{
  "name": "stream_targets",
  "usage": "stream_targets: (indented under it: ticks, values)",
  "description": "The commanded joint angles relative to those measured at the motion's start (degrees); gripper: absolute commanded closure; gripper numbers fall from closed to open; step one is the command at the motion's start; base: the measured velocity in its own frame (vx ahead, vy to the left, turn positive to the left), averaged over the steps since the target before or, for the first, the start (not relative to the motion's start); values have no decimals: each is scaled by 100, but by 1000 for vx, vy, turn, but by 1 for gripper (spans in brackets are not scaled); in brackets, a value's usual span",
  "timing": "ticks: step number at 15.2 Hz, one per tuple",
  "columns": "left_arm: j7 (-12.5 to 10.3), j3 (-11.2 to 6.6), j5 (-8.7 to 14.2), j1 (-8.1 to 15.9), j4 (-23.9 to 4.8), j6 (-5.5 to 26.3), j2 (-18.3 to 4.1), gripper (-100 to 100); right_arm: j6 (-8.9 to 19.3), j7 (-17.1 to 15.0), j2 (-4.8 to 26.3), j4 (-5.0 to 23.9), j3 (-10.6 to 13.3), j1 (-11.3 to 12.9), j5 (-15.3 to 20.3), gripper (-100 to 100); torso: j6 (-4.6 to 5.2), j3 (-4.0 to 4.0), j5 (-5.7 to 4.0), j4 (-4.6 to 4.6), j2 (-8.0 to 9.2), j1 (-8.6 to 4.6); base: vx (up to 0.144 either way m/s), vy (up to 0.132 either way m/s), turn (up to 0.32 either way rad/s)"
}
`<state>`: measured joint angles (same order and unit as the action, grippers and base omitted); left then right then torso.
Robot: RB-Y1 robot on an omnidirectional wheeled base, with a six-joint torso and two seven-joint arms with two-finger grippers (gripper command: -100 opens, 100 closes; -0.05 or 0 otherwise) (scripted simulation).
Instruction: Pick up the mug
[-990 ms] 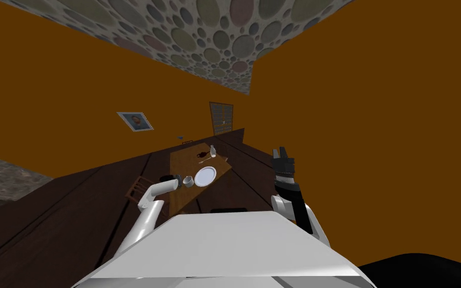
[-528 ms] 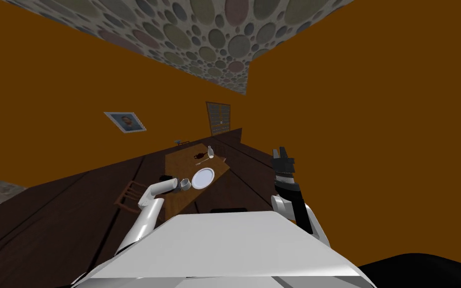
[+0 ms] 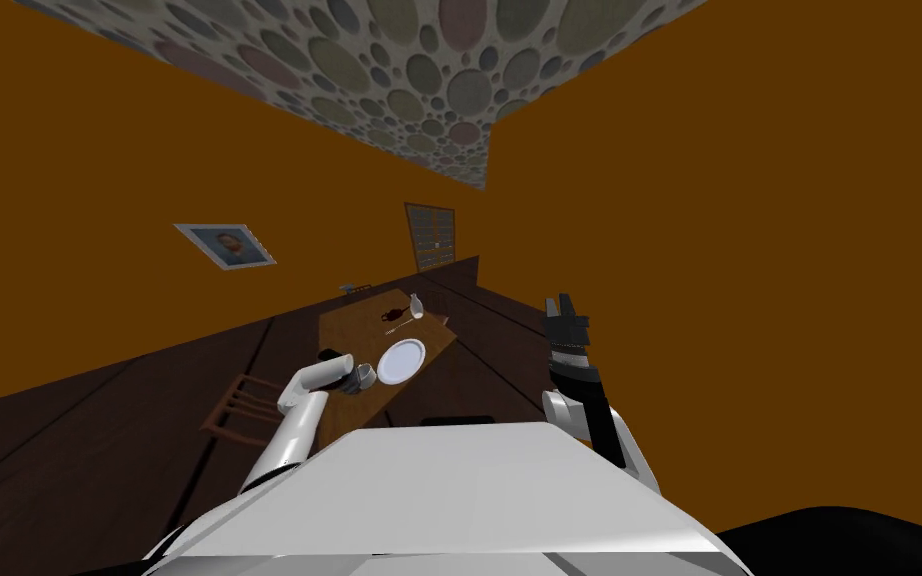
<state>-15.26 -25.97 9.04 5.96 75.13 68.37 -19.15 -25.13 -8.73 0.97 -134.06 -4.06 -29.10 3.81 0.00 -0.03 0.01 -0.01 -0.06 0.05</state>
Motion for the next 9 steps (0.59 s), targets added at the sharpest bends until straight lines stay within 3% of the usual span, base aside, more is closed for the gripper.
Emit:
stream_targets:
  ticks: [1,4,9]
  values:
    - [-11,-31,2,10,-17,160,6,-100,0,0,0,0,0,0,0,0,0,0,0,0,0,0,18,13,-38]
    - [-31,-191,19,195,-348,554,-31,-100,0,0,0,0,0,0,0,0,0,1,1,0,1,4,25,21,-93]
    - [-41,-323,30,346,-621,998,-66,-100,0,0,0,0,0,0,0,0,0,-2,1,0,-3,7,31,27,-81]
